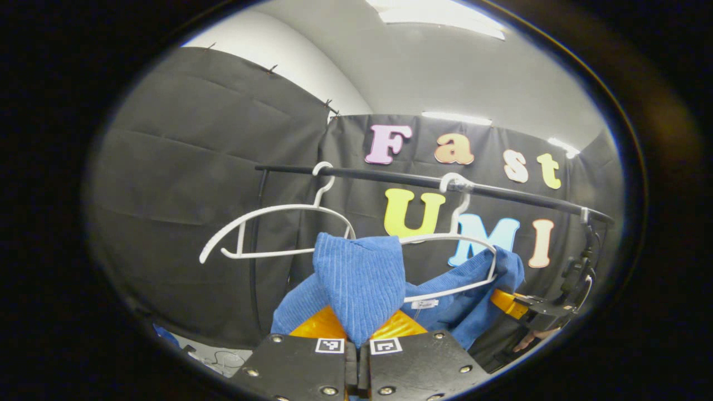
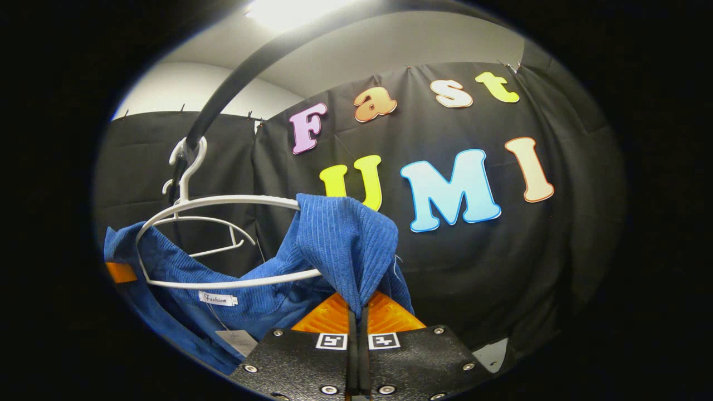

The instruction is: Grasp the clothes on the hanger with both hands and then place them into the laundry hamper below.

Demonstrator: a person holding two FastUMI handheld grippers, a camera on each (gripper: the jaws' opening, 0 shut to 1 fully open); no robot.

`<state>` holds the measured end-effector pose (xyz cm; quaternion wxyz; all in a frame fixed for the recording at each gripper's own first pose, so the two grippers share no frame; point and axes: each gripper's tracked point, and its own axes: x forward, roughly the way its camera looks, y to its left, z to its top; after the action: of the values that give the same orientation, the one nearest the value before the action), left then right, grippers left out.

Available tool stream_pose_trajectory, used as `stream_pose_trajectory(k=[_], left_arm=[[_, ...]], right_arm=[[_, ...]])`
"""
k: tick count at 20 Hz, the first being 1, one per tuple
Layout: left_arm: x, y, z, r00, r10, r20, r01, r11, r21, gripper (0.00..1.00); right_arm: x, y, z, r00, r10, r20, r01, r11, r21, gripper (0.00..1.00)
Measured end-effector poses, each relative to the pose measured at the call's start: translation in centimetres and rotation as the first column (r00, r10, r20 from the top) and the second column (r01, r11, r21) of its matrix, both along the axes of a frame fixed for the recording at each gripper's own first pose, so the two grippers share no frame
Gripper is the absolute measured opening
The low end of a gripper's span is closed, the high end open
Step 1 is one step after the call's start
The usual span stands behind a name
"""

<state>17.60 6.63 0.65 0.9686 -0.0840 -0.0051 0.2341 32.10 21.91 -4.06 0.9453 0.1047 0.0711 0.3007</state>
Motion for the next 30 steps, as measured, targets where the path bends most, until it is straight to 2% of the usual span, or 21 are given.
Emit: stream_pose_trajectory(k=[6,10,14,18,20,26,30], left_arm=[[-1.1,3.1,2.1,1.000,0.014,0.005,-0.014,0.998,0.056,0.02],[-2.7,5.7,2.9,0.998,0.068,0.012,-0.069,0.996,0.055,0.02],[-4.9,9.1,2.4,0.992,0.126,0.000,-0.126,0.991,0.037,0.03],[-5.1,11.3,2.0,0.988,0.157,-0.012,-0.156,0.987,0.025,0.02],[-4.6,11.9,2.0,0.988,0.153,-0.015,-0.152,0.988,0.017,0.03],[-4.2,11.9,0.2,0.992,0.117,-0.044,-0.116,0.993,0.006,0.02],[-2.9,11.2,-2.5,0.993,0.092,-0.080,-0.096,0.994,-0.049,0.02]], right_arm=[[1.6,-1.3,1.3,0.994,-0.076,0.075,0.075,0.997,0.013,0.00],[3.3,-2.4,1.6,0.987,-0.134,0.092,0.132,0.991,0.027,0.00],[3.1,-3.5,1.8,0.981,-0.166,0.103,0.164,0.986,0.024,0.00],[5.1,-4.0,1.9,0.974,-0.201,0.103,0.198,0.979,0.039,0.00],[6.2,-3.9,2.0,0.971,-0.210,0.111,0.207,0.977,0.043,0.00],[5.7,-4.6,2.5,0.956,-0.244,0.160,0.243,0.970,0.026,0.00],[6.4,-5.4,2.6,0.941,-0.278,0.193,0.283,0.959,0.005,0.00]])
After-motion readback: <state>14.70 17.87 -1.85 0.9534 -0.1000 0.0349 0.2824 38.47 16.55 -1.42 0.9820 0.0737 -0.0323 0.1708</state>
